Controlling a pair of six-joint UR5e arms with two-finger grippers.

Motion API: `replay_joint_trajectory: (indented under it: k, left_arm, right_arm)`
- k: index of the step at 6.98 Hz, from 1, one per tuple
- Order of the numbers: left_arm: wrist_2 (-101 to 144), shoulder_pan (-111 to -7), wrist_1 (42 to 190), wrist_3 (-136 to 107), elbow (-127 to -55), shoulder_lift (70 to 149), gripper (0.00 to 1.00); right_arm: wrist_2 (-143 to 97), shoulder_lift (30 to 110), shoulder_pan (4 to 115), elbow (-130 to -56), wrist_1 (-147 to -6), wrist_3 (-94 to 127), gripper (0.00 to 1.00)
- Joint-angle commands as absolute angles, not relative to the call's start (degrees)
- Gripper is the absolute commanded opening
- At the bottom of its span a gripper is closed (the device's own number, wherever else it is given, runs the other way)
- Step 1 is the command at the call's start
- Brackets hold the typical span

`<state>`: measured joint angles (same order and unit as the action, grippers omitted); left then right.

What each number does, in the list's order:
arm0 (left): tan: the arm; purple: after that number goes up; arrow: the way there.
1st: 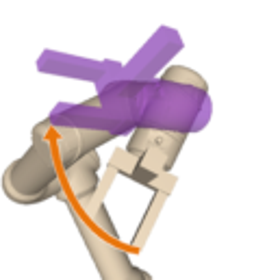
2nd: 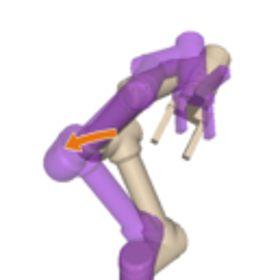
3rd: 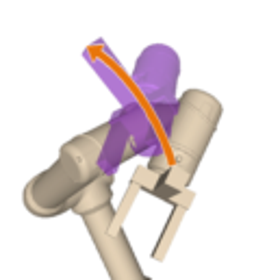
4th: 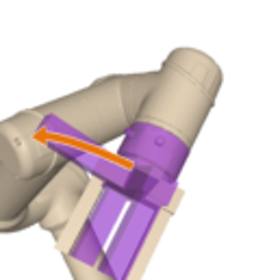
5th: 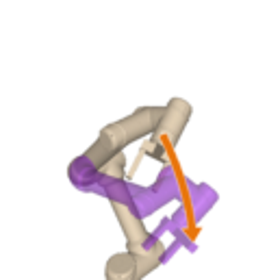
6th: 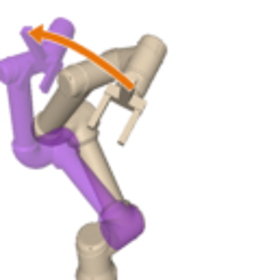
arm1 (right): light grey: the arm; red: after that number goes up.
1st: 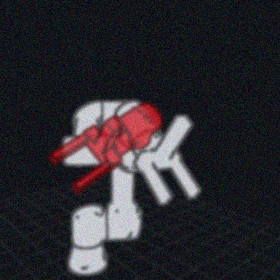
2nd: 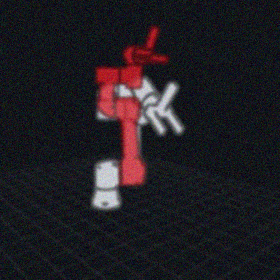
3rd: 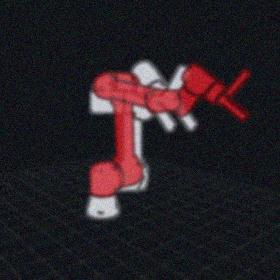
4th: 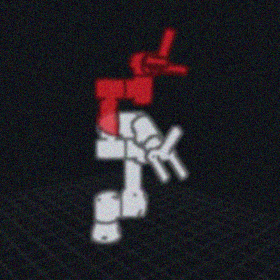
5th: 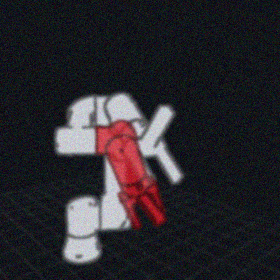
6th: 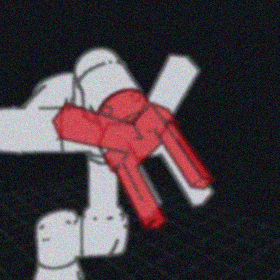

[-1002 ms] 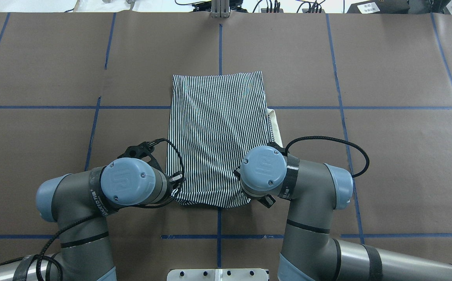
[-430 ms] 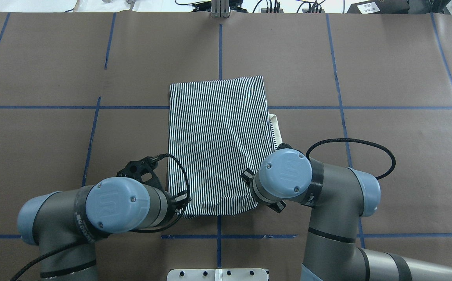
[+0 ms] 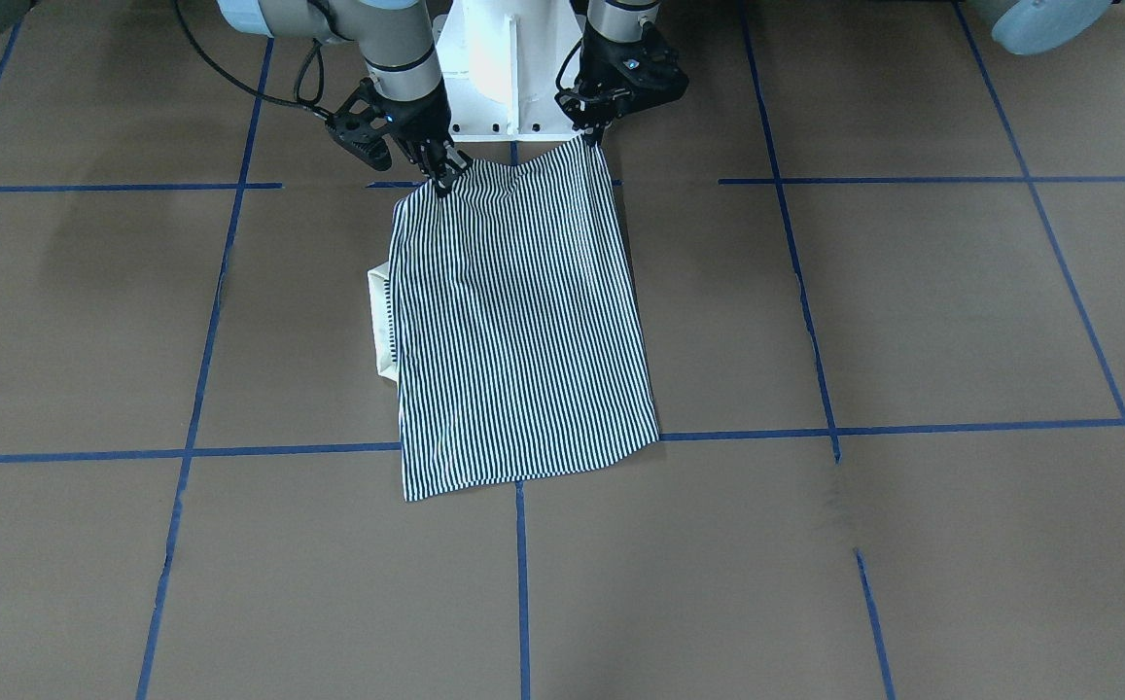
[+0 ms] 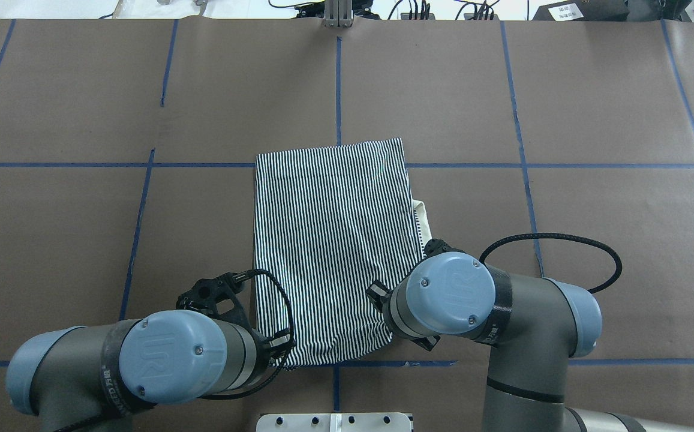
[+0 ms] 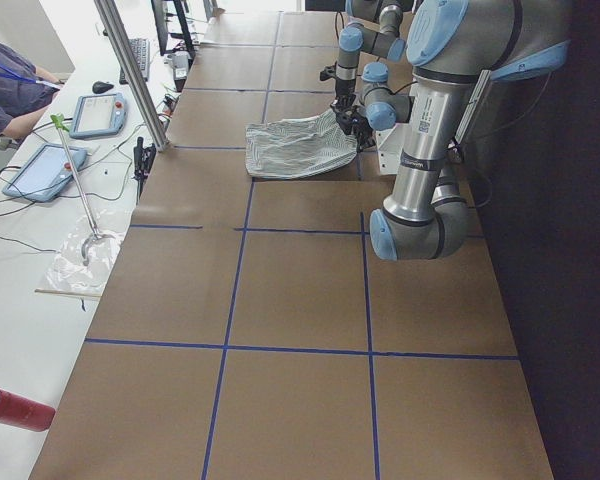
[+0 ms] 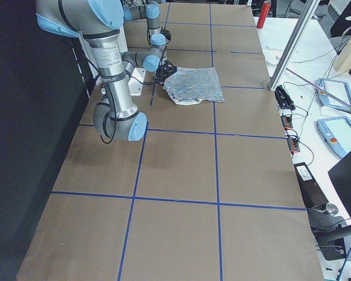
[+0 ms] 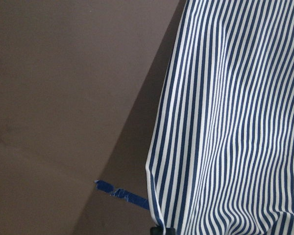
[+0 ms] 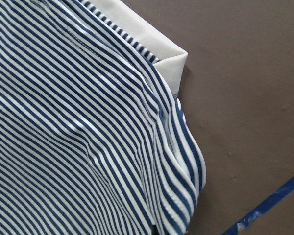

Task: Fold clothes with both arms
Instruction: 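Lift the near edge with both grippers and fold it toward the far edge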

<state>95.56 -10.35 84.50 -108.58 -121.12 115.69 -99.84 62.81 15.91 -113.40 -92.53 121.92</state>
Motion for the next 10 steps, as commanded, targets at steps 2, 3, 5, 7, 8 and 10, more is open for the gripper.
replay_joint_trajectory:
  k: [2, 3, 5, 7, 8, 10]
  left_arm:
    - [95.71, -16.05, 83.14, -107.23, -120.94, 116.36, 0.0]
    - [95.8, -19.48, 83.41, -104.44, -120.07, 116.72, 0.0]
    - [96.15, -26.6, 83.93, -99.68, -114.91, 120.48, 0.0]
    - [96.24, -30.57, 88.3, -96.6, -109.62, 121.29, 0.0]
    - [96.24, -30.93, 92.07, -96.59, -106.21, 121.38, 0.0]
    - [96.24, -30.85, 97.55, -96.68, -102.22, 121.46, 0.0]
  right_arm:
    - [-99.4, 61.7, 21.94, -112.07, -91.5, 114.99, 0.0]
    - [-99.58, 58.31, 25.71, -107.19, -87.06, 113.39, 0.0]
    - [-100.37, 51.62, 30.83, -96.64, -82.55, 109.54, 0.0]
    - [-100.37, 48.61, 33.91, -89.68, -79.12, 106.89, 0.0]
    - [-100.28, 48.34, 34.62, -87.04, -76.23, 106.27, 0.0]
    - [-100.28, 45.81, 34.54, -81.94, -73.92, 106.43, 0.0]
